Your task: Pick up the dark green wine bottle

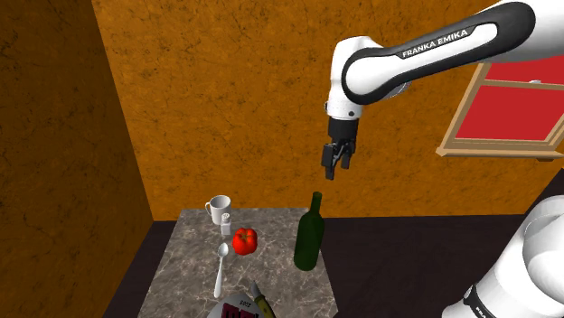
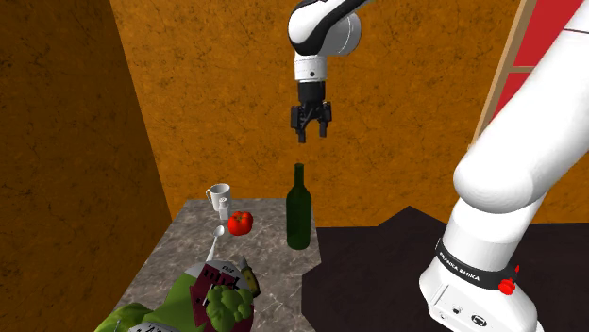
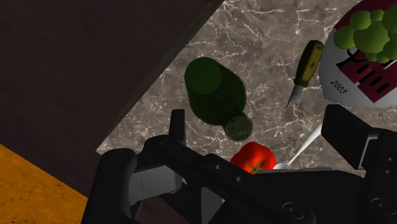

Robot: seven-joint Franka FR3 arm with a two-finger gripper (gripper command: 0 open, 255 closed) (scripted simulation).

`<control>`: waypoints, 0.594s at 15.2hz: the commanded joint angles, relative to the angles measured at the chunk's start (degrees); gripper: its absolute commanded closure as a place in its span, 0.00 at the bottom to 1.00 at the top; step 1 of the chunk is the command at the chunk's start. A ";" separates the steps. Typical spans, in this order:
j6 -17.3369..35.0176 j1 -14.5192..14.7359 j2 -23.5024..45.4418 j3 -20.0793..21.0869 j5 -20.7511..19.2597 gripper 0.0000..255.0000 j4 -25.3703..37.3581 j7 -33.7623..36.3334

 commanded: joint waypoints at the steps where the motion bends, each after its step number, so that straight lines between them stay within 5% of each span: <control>1: 2.60 0.19 4.61 0.48 -0.19 0.00 1.28 0.25; 9: 9.53 0.75 17.06 1.26 -1.31 0.00 4.83 0.89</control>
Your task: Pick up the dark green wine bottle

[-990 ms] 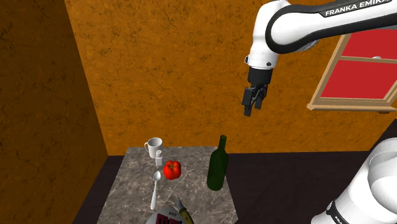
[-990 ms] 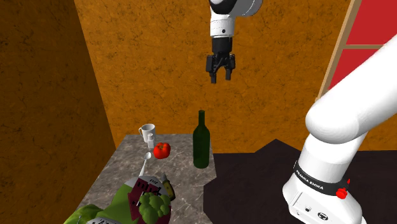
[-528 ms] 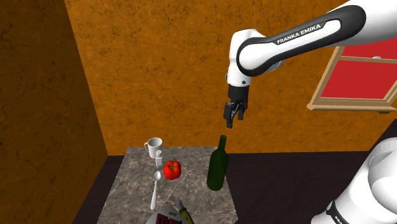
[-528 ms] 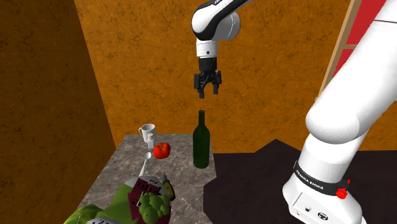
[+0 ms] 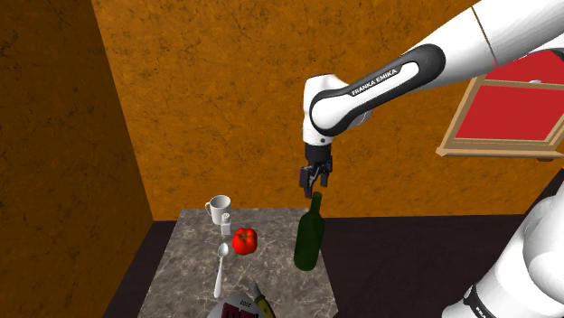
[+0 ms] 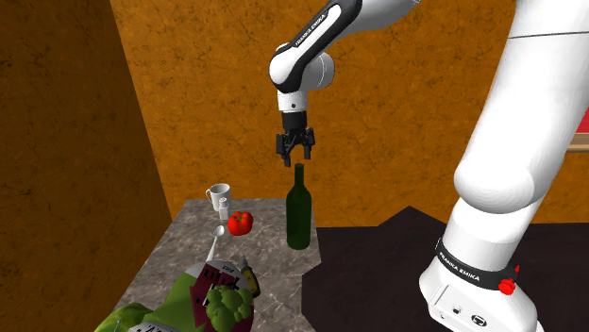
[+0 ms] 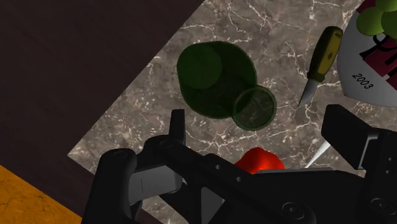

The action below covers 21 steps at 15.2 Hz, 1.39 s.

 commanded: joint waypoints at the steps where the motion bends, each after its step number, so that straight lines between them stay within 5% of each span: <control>1: 1.68 0.06 1.33 0.04 -0.14 0.00 -0.34 0.08; 7: 4.34 0.11 3.09 0.03 -0.33 0.00 -1.26 0.12; 8: 4.32 0.14 3.11 0.06 -0.32 1.00 -1.21 0.18; 21: 1.36 0.05 1.13 0.04 -0.12 1.00 -0.22 0.08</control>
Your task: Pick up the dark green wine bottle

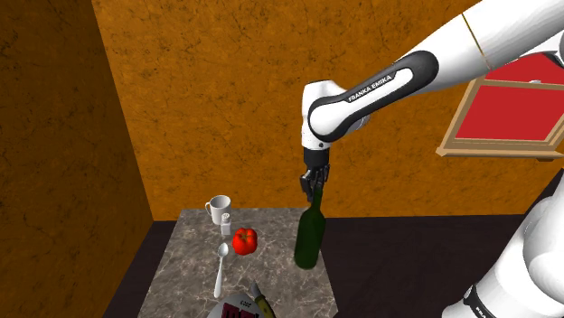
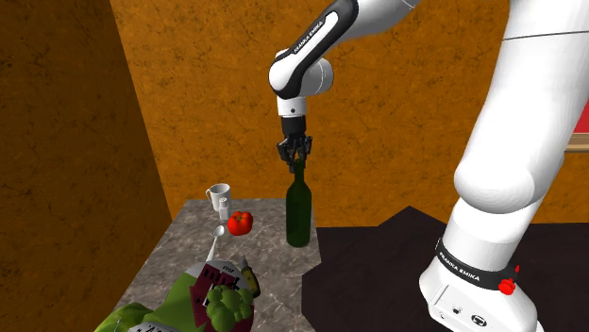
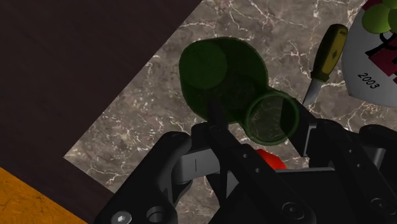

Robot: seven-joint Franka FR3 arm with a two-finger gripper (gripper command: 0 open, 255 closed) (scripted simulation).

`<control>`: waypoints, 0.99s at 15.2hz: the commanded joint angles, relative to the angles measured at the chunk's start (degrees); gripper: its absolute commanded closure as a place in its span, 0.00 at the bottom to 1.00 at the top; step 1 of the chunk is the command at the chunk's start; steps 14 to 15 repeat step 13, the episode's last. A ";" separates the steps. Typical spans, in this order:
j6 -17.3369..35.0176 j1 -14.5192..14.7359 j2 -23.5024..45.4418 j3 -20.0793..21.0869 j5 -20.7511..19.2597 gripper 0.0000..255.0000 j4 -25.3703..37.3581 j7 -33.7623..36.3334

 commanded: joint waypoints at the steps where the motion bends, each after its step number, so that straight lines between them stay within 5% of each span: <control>1: -1.35 -0.04 -0.92 -0.01 0.10 1.00 0.43 -0.05; 15: -9.00 -0.15 -4.96 -0.09 0.46 1.00 4.06 -0.05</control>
